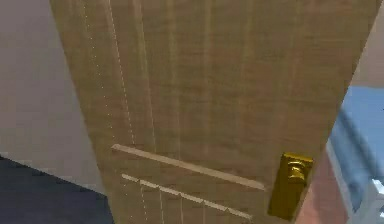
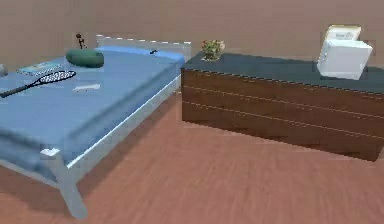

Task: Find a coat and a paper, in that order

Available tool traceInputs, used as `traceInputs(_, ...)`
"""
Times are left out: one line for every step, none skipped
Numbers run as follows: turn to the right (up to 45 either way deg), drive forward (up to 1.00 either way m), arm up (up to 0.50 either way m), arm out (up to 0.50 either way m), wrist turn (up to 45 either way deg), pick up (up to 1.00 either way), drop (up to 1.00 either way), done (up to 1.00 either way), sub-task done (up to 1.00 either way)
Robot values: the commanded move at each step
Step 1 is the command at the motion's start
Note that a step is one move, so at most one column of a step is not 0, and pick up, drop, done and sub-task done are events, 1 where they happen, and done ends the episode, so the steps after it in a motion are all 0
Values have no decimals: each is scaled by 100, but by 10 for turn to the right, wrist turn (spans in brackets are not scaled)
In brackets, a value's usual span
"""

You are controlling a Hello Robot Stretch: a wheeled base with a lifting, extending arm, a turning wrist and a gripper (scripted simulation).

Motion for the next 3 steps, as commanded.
traceInputs(-450, 0, 0, 0, 0, 0, 0, 0, 0)
traceInputs(-60, 0, 0, 0, 0, 0, 0, 0, 0)
traceInputs(0, 100, 0, 0, 0, 0, 0, 0, 0)
